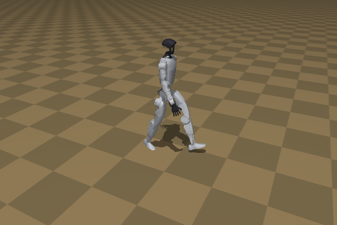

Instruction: Walk run

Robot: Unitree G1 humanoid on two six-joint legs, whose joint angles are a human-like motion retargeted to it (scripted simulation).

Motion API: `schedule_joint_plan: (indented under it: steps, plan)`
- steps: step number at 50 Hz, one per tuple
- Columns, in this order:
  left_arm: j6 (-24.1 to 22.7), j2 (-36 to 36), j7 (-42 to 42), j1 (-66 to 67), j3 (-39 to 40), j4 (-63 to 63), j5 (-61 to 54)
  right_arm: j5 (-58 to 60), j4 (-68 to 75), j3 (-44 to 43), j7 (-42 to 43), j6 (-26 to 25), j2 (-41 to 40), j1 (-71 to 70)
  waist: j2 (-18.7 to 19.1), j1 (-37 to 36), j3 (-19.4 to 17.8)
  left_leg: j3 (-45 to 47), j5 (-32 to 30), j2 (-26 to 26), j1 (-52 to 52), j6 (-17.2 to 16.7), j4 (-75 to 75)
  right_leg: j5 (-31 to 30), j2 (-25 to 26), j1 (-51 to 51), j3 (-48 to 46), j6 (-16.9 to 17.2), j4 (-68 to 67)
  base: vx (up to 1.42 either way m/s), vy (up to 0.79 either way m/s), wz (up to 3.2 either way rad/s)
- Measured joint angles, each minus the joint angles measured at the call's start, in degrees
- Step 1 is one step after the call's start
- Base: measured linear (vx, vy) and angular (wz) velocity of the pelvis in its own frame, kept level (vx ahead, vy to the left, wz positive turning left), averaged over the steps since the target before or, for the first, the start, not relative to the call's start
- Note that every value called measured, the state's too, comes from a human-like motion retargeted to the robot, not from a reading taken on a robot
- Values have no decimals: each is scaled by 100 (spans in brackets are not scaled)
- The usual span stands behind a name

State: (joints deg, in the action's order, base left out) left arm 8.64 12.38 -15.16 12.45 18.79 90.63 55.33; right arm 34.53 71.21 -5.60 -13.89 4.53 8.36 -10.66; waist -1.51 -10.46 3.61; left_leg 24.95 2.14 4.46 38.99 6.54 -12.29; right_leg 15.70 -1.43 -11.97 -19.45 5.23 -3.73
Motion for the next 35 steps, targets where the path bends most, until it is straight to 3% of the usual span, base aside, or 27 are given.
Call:
schedule_joint_plan:
  steps: [2, 3, 5, 8, 10, 15, 18, 23, 25, 27, 30, 31, 33, 35]
  plan:
    - [8, 47, -166, 17, -47, -154, 355, -60, 83, -23, 19, 28, -10, 200, -40, -132, 129, -149, -129, -82, -107, 208, -374, -492, -41, -151, 137, 357, -194, 112, 14, -21]
    - [-30, 61, -142, 41, -113, -225, 462, -96, 158, -55, -30, 49, 23, 360, -86, -311, 195, -16, -254, -48, -279, 137, -394, -839, -84, -226, 272, 486, -337, 129, 20, -57]
    - [-153, 74, 37, 57, -239, -321, 482, -6, 344, -208, -189, 88, 55, 735, -165, -605, 268, -85, -332, 45, -568, 49, -627, -1964, -146, -285, 521, 492, -807, 147, 22, -72]
    - [-311, 2, 133, -5, -112, -442, 104, 281, 624, -206, -13, -70, -36, 1188, 19, -395, 339, -763, 247, -21, -1139, 111, -767, -3652, -152, 149, 449, 592, -2419, 146, 10, -20]
    - [-358, 7, 16, -164, -199, -494, -344, 249, 795, -195, 177, -126, 11, 1409, 225, -188, 335, -264, 561, 199, -1767, 169, -630, -3452, -348, 551, -149, 146, -3583, 124, 13, 20]
    - [-273, -5, 265, -1067, -422, -765, -1254, 343, 1065, -443, 357, -207, 114, 1723, 130, 372, 58, -503, 759, -417, -2955, 147, 295, -1719, -1068, 2541, -647, -20, -4985, 95, 5, 36]
    - [-565, 58, 230, -1473, -617, -1226, -1443, 382, 1333, -508, 532, -405, 221, 1867, 53, 744, 0, -366, 933, -662, -3575, 105, 707, -1130, -1151, 3435, -971, -351, -4078, 96, -1, 63]
    - [-1118, 361, 89, -2057, -930, -2166, -1759, 381, 1672, -712, 300, -611, 286, 1932, -6, 1480, -86, -749, 1383, -925, -4425, -129, 1015, -589, -818, 4579, -785, -905, -1260, 116, -14, 85]
    - [-1310, 449, 155, -2237, -1071, -2477, -1863, 230, 1736, -874, 120, -639, 271, 1942, 58, 1681, -34, -936, 1554, -873, -4614, -253, 985, -636, -595, 5009, -161, -911, -379, 83, -15, 88]
    - [-1486, 441, 289, -2270, -1196, -2629, -1921, -9, 1790, -976, -69, -631, 284, 2017, 36, 1711, 65, -1077, 1476, -911, -4811, -486, 850, -654, -687, 5216, -150, -952, -554, 129, -22, 61]
    - [-1586, 287, 521, -2026, -1221, -2600, -1954, -199, 1897, -1069, -155, -720, 264, 2072, -2, 1780, 302, -1384, 654, -1025, -5051, -932, 479, -1331, -850, 5237, -293, -1258, -1361, 134, -21, 34]
    - [-1538, 212, 495, -1836, -1077, -2529, -1871, -238, 1947, -1021, -127, -698, 251, 2044, -61, 1760, 284, -1330, -45, -1158, -5153, -990, 273, -1430, -815, 5165, 136, -1148, -1629, 149, -25, -5]
    - [-1388, -4, 489, -1453, -822, -2315, -1680, -299, 1994, -1011, -33, -676, 182, 1959, -89, 1934, 221, -816, -1515, -948, -5153, -870, -544, -1347, -1040, 5005, 598, -1033, -2262, 166, -20, 40]
    - [-1159, -196, 514, -1117, -620, -1968, -1537, -404, 1936, -888, 30, -637, 121, 1870, -444, 1855, 223, 250, -2441, -777, -4984, -487, -1793, -845, -1206, 4520, 1107, -1002, -2441, 134, -18, 11]
